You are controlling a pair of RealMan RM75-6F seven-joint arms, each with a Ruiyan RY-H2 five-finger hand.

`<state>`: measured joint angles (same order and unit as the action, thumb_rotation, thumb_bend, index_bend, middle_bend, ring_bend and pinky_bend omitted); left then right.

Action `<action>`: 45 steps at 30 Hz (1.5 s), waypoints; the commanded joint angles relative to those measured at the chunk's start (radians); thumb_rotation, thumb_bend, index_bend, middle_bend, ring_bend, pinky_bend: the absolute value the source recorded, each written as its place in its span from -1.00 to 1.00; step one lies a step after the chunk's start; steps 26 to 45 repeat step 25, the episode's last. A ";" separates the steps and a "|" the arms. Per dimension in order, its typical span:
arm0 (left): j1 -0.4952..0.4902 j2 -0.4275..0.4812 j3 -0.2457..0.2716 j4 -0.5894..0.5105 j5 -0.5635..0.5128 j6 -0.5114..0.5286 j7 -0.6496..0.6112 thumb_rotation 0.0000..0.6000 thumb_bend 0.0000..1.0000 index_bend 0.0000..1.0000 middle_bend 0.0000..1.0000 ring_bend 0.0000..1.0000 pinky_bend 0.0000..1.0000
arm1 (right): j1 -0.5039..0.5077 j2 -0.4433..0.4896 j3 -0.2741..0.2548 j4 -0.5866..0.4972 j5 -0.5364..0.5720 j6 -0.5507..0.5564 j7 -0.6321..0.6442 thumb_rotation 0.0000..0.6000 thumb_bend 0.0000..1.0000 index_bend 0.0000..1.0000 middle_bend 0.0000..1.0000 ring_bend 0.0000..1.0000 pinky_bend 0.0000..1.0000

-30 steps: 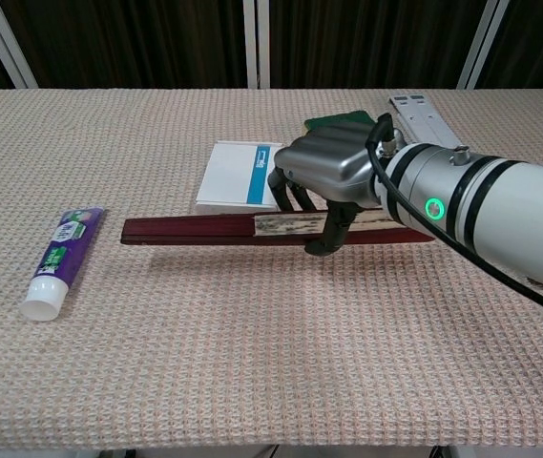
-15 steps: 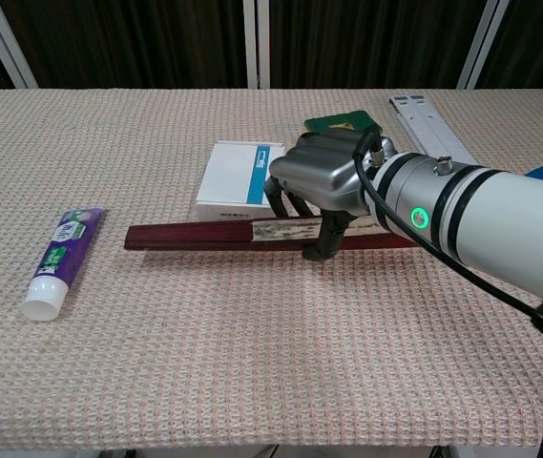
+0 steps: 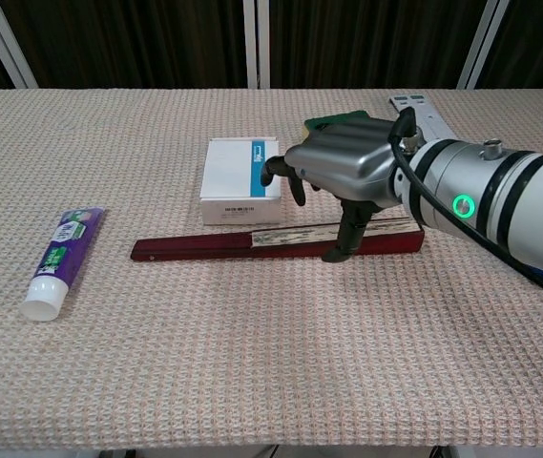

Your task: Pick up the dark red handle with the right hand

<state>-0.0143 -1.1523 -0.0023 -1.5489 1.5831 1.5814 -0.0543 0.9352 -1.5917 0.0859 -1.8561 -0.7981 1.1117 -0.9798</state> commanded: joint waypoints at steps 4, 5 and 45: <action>0.001 0.003 -0.001 -0.002 -0.002 0.001 0.002 0.92 -0.89 -0.68 -0.65 -0.82 -0.68 | -0.119 0.199 -0.067 -0.199 -0.251 0.119 0.153 1.00 -0.65 -0.59 -0.25 -0.46 -0.98; 0.001 0.004 -0.001 -0.003 -0.002 0.002 0.002 0.92 -0.89 -0.68 -0.65 -0.82 -0.68 | -0.155 0.245 -0.089 -0.225 -0.324 0.155 0.194 1.00 -0.65 -0.58 -0.24 -0.46 -0.98; -0.002 0.011 -0.001 -0.047 0.017 0.011 0.059 0.93 -0.89 -0.68 -0.64 -0.82 -0.68 | -0.751 0.502 -0.360 0.162 -0.634 0.539 0.738 1.00 -0.70 -1.00 -1.00 -1.00 -1.00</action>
